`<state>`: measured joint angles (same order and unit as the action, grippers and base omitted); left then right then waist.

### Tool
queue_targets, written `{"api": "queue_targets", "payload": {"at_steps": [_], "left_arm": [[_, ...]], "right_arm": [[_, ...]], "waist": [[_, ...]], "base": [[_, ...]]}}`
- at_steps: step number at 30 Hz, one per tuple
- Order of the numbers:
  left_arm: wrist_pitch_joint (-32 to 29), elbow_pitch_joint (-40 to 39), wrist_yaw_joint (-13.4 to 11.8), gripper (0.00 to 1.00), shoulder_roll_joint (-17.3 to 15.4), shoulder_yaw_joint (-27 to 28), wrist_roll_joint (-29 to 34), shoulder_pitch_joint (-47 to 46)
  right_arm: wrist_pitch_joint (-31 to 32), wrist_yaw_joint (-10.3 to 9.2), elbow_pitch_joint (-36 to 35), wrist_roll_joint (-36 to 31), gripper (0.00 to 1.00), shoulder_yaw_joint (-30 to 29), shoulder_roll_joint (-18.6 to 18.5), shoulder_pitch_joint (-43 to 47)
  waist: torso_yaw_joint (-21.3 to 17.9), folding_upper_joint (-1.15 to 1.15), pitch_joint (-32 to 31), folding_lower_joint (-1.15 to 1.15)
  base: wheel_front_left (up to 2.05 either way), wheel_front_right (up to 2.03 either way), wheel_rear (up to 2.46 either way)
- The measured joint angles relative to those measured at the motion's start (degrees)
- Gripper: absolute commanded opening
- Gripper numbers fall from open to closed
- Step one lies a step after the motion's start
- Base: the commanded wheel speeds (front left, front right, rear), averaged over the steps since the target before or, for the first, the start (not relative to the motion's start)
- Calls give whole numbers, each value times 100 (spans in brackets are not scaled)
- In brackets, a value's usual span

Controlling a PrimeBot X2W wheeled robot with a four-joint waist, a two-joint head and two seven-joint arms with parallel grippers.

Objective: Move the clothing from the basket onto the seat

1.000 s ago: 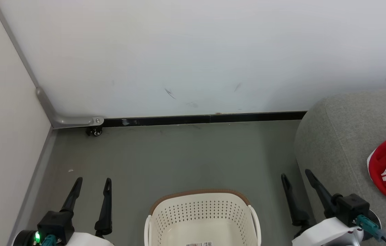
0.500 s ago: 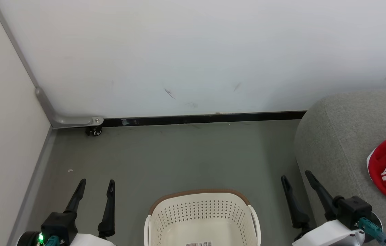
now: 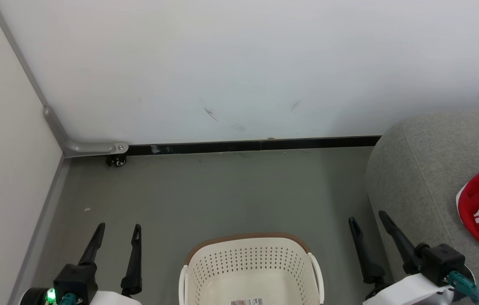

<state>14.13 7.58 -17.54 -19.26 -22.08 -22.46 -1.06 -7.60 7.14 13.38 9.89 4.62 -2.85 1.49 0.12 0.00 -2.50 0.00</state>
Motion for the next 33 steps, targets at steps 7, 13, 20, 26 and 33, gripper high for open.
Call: {"api": "queue_targets", "payload": {"at_steps": [7, 13, 20, 26, 33], "left_arm": [[-57, 62, -63, 100, -19, -49, 85, -1], [-125, 216, -135, 0, 12, -109, 155, 24], [-153, 392, -103, 0, 204, -183, 46, 223], [-203, 309, -1, 0, 313, -69, -393, 223], [-327, 272, 152, 0, 387, 142, -1015, 223]], "right_arm": [[53, 0, -87, 29, 100, 0, 2, 12], [60, -9, -42, 27, 0, -1, 11, 128], [56, -9, 168, 131, 0, 10, 21, 348], [54, -9, 77, 550, 0, 75, 26, 350], [55, -9, -12, 1303, 0, 41, 32, 349]], "waist": [[7, 0, 14, 0], [8, 0, 25, 0], [7, 0, 31, 0], [6, 0, 48, 0], [3, 0, 72, 1]], "base": [[0, 0, 0], [0, 0, 0], [0, 0, 0], [0, 0, 0], [0, 0, 0]]}}
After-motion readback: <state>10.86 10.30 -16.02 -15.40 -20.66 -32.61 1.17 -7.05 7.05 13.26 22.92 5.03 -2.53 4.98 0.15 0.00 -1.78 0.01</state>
